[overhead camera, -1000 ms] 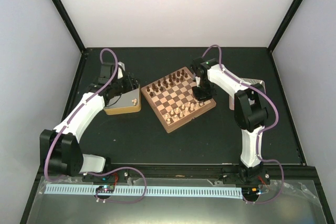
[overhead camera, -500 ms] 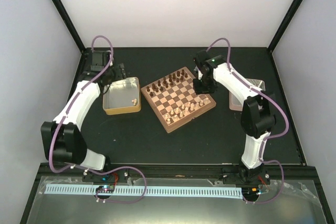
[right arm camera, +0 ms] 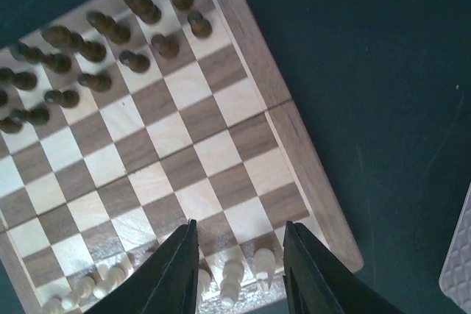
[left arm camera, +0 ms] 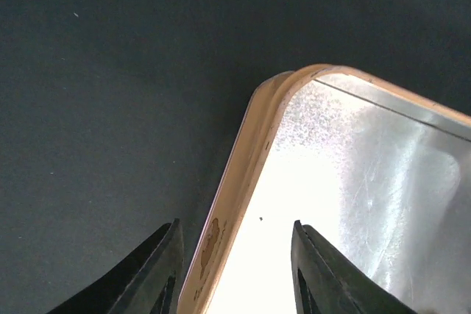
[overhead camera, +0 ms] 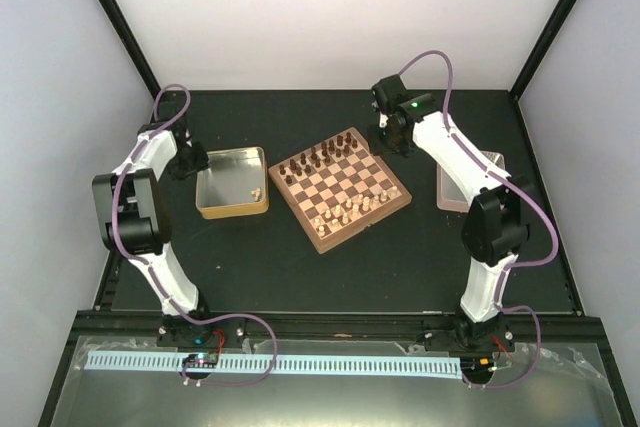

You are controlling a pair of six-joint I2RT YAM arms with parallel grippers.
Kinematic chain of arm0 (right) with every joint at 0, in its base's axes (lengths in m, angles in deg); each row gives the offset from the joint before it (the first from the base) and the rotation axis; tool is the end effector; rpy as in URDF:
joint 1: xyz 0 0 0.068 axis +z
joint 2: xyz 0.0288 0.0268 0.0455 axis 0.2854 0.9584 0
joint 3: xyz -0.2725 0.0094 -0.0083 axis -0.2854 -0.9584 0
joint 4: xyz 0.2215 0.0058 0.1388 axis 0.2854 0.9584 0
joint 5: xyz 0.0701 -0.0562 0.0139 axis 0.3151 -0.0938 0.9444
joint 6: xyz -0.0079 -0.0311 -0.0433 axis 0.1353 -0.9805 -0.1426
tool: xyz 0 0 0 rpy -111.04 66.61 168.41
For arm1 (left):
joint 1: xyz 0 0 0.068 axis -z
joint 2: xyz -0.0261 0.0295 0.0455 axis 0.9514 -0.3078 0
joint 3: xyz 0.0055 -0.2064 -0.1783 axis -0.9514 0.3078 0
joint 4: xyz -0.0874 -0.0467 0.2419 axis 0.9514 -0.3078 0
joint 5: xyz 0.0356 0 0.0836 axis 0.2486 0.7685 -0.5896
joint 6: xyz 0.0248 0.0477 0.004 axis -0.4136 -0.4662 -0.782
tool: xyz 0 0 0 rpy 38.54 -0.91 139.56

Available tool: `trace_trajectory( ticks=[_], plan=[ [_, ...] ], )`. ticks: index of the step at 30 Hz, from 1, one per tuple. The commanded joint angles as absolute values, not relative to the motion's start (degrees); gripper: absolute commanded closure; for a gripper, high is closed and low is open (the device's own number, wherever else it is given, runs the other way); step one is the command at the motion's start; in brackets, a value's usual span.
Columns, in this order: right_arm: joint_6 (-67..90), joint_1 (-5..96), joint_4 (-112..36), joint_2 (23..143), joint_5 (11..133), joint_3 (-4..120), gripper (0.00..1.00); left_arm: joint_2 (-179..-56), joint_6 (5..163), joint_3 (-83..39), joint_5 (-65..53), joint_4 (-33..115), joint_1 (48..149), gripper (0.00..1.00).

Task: Set up the chess pieces on the board
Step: Adjust the storage box at the center of the board.

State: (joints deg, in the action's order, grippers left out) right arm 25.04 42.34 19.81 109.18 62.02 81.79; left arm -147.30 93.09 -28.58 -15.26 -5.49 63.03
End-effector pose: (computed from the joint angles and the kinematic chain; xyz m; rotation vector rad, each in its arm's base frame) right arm 0.3551 0.1698 0.2914 -0.1150 2.7396 0.1746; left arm 0.3661 0.0588 0.2118 -0.7177 2.7051 -0.0295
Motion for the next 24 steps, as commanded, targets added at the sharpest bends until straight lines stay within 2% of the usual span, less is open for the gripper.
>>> trace_trajectory(
  ticks=[1,9,14,24],
  plan=[
    [23.90,42.07,18.52,110.06,59.89,85.52,0.67,-149.71,93.57,-31.11,-10.85,-7.69,62.02,0.62],
    [22.42,42.07,19.17,110.91,59.48,87.46,0.68,-152.28,94.47,-32.25,-13.58,-8.53,60.48,0.94],
    [22.16,42.06,19.46,110.25,60.91,86.26,0.68,-148.04,96.55,-27.06,-14.48,-7.65,60.34,0.96],
    [22.75,42.03,16.56,105.86,64.46,78.08,0.69,-132.28,110.80,-6.31,-15.51,-3.85,60.27,0.97]
  ],
)
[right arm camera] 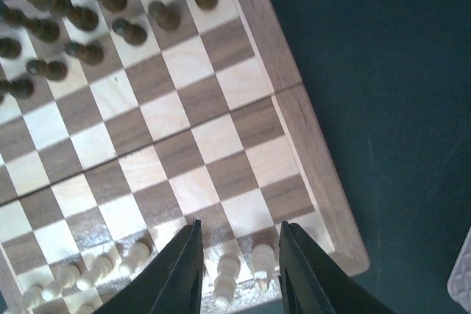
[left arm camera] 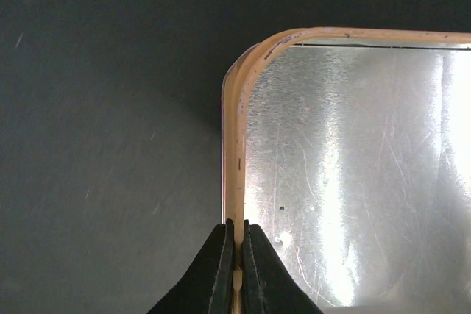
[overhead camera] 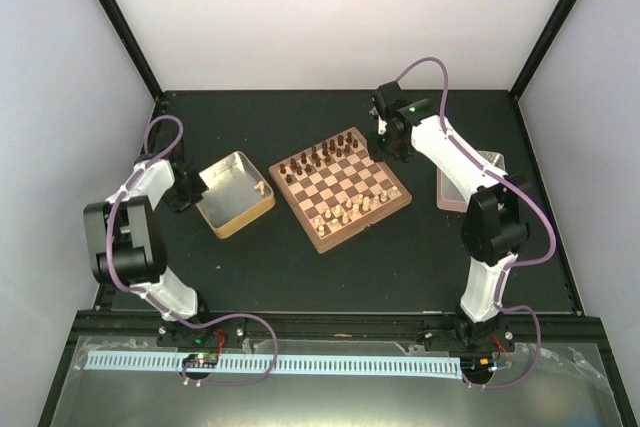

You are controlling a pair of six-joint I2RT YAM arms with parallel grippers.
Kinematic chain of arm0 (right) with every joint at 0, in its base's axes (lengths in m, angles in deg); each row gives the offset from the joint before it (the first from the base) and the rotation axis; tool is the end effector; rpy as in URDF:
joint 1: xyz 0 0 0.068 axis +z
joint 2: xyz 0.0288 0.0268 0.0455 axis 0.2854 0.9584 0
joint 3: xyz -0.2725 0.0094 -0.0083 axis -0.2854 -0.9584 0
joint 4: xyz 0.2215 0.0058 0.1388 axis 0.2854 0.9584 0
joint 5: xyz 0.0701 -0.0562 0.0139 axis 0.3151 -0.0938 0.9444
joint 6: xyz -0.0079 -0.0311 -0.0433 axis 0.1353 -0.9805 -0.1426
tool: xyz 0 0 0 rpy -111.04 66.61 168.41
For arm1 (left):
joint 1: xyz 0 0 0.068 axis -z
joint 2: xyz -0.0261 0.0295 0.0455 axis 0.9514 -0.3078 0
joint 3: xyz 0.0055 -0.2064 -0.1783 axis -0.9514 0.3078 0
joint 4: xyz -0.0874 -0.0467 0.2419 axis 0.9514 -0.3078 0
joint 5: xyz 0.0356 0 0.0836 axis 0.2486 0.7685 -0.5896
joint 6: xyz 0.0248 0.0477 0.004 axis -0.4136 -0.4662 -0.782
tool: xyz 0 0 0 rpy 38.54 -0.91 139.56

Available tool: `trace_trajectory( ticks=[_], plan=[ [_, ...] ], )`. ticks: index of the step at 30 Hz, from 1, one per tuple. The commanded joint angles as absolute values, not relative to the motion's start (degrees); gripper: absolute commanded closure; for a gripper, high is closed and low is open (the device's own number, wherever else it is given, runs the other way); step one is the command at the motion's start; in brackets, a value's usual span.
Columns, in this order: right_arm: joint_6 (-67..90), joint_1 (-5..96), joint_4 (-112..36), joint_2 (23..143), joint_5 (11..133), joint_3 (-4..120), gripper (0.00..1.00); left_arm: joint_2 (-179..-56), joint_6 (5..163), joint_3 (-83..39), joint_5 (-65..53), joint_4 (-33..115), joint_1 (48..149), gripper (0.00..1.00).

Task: Set up the chess pieces on the board
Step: Adjust the storage box at the center of the board, then pick up the chess piece from the storage box.

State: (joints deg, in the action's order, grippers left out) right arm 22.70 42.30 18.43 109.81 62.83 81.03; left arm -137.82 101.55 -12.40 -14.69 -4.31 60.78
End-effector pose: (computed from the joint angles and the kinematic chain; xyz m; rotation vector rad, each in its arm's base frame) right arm 0.3579 0.1715 0.2844 -0.1742 2.7389 0.1812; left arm 0.3038 0.0608 0.1880 -0.9983 2.7193 -0.0499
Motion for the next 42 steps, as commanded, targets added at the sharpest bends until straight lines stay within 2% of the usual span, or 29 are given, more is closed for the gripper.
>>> trace_trajectory(
  ticks=[1,8,11,15,16,21,24,32,37,42],
  plan=[
    [22.87,42.07,16.24,105.34,64.74,77.19,0.69,-130.23,113.17,-4.00,-15.56,-3.59,60.34,0.97],
    [22.69,42.07,14.80,102.12,66.52,71.96,0.69,-111.39,131.03,12.23,-15.03,-2.96,61.48,0.95],
    [22.67,42.07,14.00,100.64,67.07,70.17,0.69,-104.53,134.78,15.72,-15.69,-4.87,61.86,0.89],
    [23.14,42.07,12.41,99.09,68.54,68.41,0.69,-100.10,135.83,17.74,-15.70,-7.18,62.03,0.88],
    [23.20,42.06,12.23,98.80,68.78,68.08,0.69,-99.74,136.01,18.09,-15.51,-7.70,62.17,0.86],
    [23.36,42.07,11.81,98.14,69.17,67.72,0.69,-98.40,134.91,18.64,-15.45,-9.58,62.39,0.60],
    [23.53,42.06,11.55,97.93,69.73,67.60,0.69,-96.84,131.51,16.75,-16.04,-10.98,62.51,0.53],
    [23.98,42.07,11.63,97.96,69.33,67.23,0.69,-100.07,118.41,3.10,-16.38,-11.51,71.13,0.55],
    [24.73,42.07,11.87,98.16,68.67,67.22,0.70,-110.74,113.24,-0.66,-7.92,-3.48,77.66,0.58],
    [25.59,42.03,12.15,97.47,67.87,66.46,0.70,-121.84,112.95,-3.50,-5.53,1.97,81.73,0.65]
  ],
)
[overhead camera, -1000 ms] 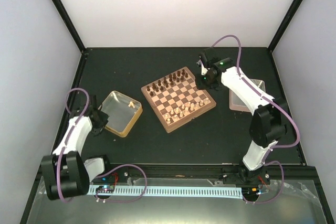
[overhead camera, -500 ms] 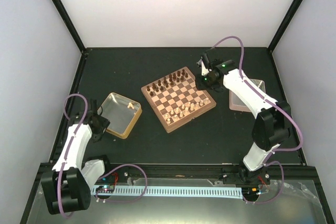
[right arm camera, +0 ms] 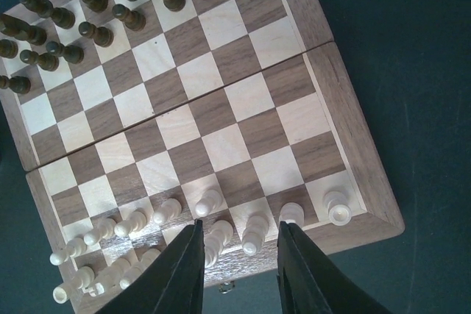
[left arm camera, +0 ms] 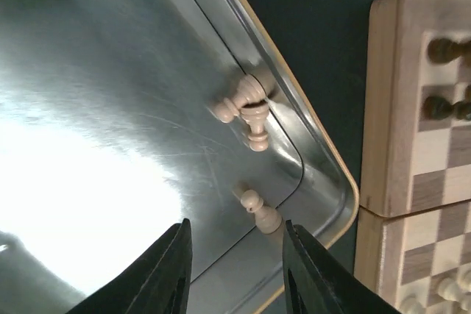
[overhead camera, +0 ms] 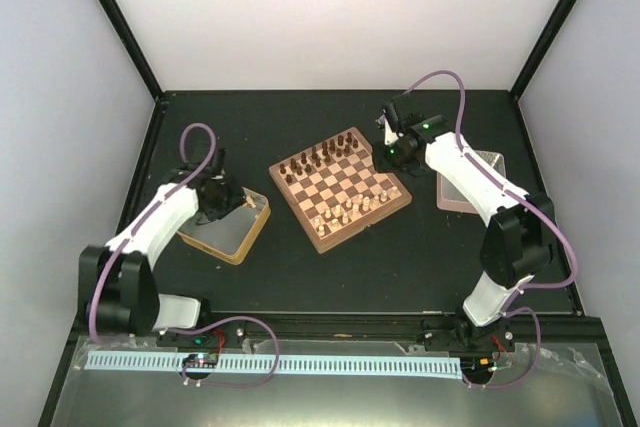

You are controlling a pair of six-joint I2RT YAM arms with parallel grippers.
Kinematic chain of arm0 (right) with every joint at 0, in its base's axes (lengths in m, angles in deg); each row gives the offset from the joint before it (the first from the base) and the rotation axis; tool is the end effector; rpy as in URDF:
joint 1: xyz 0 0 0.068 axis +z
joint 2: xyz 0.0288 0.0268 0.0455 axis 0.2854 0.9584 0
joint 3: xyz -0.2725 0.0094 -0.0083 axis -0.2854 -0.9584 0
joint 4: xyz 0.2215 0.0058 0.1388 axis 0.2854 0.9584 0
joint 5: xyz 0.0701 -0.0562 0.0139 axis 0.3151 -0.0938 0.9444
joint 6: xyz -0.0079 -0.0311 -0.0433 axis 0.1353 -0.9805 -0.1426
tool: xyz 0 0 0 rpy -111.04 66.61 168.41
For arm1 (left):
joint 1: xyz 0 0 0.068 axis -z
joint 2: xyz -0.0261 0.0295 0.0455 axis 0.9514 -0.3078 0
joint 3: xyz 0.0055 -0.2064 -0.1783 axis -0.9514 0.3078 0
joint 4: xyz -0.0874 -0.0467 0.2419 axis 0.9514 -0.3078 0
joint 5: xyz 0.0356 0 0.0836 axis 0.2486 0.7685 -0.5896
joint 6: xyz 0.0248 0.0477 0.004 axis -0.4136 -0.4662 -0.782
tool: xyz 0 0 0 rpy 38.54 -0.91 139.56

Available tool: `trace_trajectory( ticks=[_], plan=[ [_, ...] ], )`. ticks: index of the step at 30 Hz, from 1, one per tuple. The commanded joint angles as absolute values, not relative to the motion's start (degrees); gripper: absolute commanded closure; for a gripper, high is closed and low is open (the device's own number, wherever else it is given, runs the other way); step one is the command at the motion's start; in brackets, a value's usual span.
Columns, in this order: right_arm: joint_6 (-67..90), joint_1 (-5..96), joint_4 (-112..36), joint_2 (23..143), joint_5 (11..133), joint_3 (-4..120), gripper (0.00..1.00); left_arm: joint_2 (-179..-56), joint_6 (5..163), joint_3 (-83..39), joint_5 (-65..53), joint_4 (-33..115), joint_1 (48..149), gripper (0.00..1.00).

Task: Set up the chess pieces on the board
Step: Pick up the chess piece from the storage box.

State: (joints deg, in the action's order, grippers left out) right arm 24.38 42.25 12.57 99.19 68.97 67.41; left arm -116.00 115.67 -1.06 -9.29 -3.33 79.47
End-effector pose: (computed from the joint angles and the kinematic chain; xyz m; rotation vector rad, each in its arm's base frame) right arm 0.3185 0.1564 0.2843 -0.1653 2.7206 0.3500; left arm 0.2394 -0.0343 0.2306 -0.8167 2.6268 -0.3793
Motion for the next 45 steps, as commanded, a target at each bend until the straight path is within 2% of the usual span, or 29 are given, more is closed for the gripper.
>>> trace_trajectory(
  ticks=[1,15,27,34,38,45],
  plan=[
    [25.70,42.09,12.15,97.32,67.82,66.32,0.71,-123.18,112.78,-3.80,-5.69,3.46,82.03,0.66],
    [25.84,42.07,14.56,97.33,66.33,67.66,0.72,-136.97,111.46,-6.36,-8.48,11.41,82.79,0.68],
    [26.14,42.07,14.98,97.65,65.97,68.73,0.72,-139.35,112.10,-5.07,-12.38,12.92,84.35,0.81],
    [26.36,42.07,15.01,97.44,66.15,68.61,0.72,-140.49,111.49,-4.97,-13.25,12.98,84.55,0.79],
    [26.39,42.08,14.97,97.04,66.08,68.44,0.73,-141.22,111.52,-4.84,-13.41,13.11,84.56,0.84],
    [26.24,42.15,14.52,96.06,66.63,67.85,0.73,-138.72,110.42,-5.25,-14.05,11.29,84.55,0.98]
  ],
)
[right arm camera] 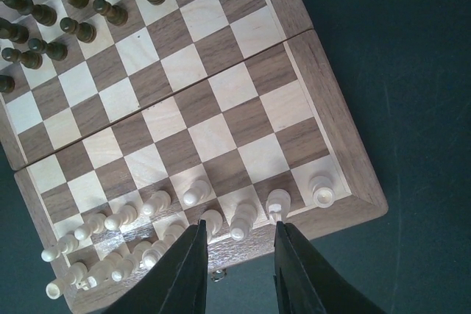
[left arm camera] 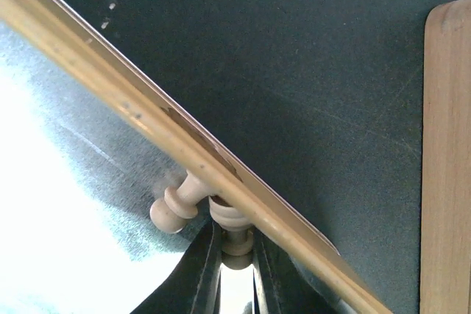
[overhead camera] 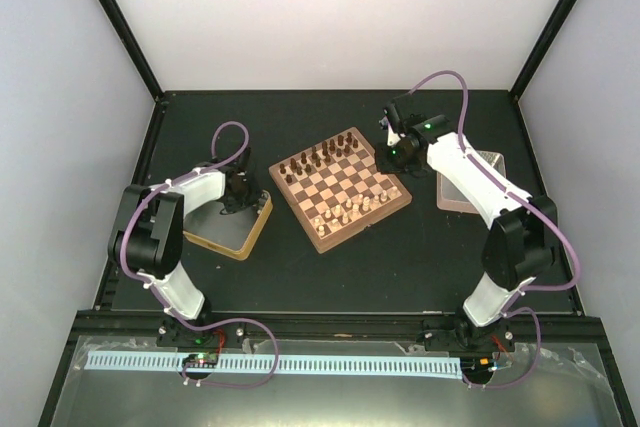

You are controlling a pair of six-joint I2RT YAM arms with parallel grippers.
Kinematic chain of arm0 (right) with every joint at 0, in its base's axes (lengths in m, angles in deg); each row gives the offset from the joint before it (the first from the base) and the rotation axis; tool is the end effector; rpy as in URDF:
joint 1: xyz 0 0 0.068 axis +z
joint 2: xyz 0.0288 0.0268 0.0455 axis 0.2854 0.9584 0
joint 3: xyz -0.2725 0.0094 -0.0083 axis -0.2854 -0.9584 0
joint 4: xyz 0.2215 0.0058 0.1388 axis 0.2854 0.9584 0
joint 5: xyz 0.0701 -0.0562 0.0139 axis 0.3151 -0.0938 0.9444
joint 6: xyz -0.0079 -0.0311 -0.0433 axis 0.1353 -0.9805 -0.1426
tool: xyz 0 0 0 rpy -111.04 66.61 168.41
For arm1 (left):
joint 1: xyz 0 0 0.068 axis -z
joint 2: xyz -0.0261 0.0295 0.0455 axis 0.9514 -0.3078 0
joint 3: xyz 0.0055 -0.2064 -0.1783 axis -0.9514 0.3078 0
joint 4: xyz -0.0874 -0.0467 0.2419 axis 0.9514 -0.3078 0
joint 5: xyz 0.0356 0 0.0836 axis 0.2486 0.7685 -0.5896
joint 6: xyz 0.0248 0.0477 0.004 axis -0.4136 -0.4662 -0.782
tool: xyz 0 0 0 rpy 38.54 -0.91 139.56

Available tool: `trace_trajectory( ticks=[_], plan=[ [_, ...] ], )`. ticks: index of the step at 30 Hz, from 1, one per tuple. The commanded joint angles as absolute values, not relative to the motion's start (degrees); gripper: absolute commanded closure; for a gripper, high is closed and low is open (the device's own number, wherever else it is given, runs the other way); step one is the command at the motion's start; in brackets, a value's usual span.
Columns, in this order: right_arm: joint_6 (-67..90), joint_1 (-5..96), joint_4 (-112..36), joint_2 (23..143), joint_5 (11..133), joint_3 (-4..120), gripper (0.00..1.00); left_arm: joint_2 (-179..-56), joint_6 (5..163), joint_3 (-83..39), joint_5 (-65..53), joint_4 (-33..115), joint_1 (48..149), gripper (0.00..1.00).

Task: Set up the chess pieces on the board
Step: Pick up the chess piece from the storage box.

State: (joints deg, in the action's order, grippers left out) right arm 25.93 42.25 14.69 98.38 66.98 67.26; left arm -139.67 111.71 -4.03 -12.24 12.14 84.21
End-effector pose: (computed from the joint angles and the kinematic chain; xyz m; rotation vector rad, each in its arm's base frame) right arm 0.3134 0.1526 0.2864 -0.1173 2.7417 0.3014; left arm 0.3041 -0.0668 0.1496 -0.6505 2.7496 -0.2694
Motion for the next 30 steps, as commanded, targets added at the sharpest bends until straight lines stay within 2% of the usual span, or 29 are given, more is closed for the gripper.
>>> trace_trajectory(
  ticks=[1,12,15,18,21,27,30],
  plan=[
    [26.07,42.11,14.10,95.84,67.16,67.73,0.73,-137.67,110.20,-5.33,-13.86,10.49,84.55,0.98],
    [24.22,42.51,4.41,92.72,81.70,63.53,0.72,-125.18,106.31,-4.23,-6.23,4.58,84.55,0.98],
    [24.14,42.68,0.62,91.13,85.43,61.50,0.70,-121.82,104.86,-4.00,-0.08,6.68,84.56,0.99],
    [25.11,42.69,-6.07,88.65,89.82,57.54,0.66,-118.93,102.95,-3.77,11.90,13.22,85.35,0.98],
    [26.91,42.68,-13.10,86.41,93.95,55.51,0.58,-117.25,100.64,-4.94,21.64,20.17,88.35,0.98],
    [27.53,42.69,-15.63,84.92,103.48,57.75,0.44,-119.16,93.80,-12.20,28.28,23.53,95.87,0.98],
    [27.41,42.69,-13.80,84.58,105.48,58.49,0.41,-120.65,91.63,-14.97,29.72,25.10,98.41,0.98]
  ],
)
